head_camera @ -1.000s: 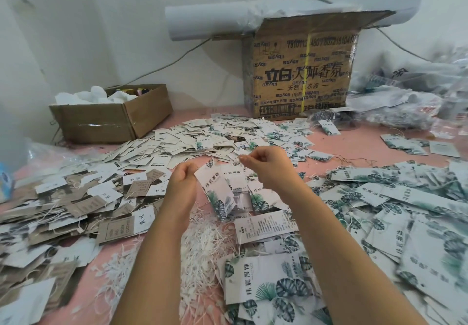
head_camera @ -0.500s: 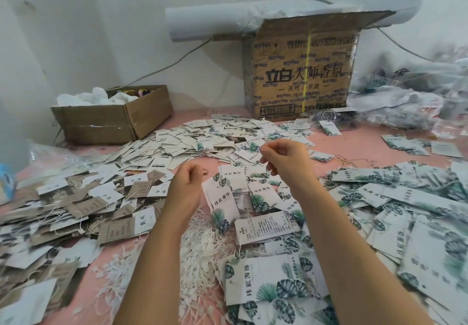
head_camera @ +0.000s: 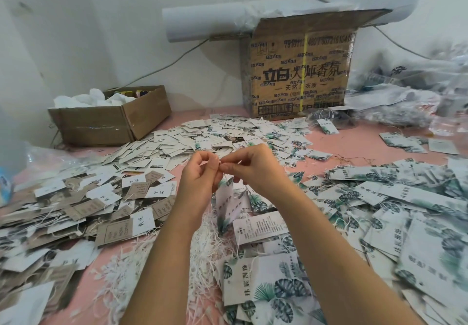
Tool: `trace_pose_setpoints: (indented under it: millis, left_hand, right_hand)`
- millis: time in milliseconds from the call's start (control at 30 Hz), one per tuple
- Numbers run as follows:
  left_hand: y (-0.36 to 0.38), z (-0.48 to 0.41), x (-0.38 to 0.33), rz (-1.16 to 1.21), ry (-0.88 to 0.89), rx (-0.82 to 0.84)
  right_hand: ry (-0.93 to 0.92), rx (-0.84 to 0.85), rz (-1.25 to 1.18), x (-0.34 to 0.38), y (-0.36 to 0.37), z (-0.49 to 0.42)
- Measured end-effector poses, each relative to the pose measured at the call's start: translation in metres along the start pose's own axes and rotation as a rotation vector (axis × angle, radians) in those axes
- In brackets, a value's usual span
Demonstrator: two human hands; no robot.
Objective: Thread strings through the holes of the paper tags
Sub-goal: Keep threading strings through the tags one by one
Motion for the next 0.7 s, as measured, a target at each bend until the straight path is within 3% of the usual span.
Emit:
trace_pose_setpoints:
  millis: [167, 700]
  left_hand:
    - [-0.003, -0.001, 0.009, 0.173, -0.071, 0.020]
    - [-0.004, 0.002, 0.015, 0.241, -0.171, 0.024]
  right_hand:
    - [-0.042, -0.006, -0.098, 0.005, 0.002, 0.001]
    - [-0.071, -0.013, -0.131, 0.010, 0.000, 0.001]
Point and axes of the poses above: each hand's wrist, its own z-axis away from the middle knuckle, its own y-axis out of the palm, x = y × z, the point moved 10 cm from there along -z, towards the middle knuckle, and after that the axes turned 1 degree about z, right-handed, at the moved point
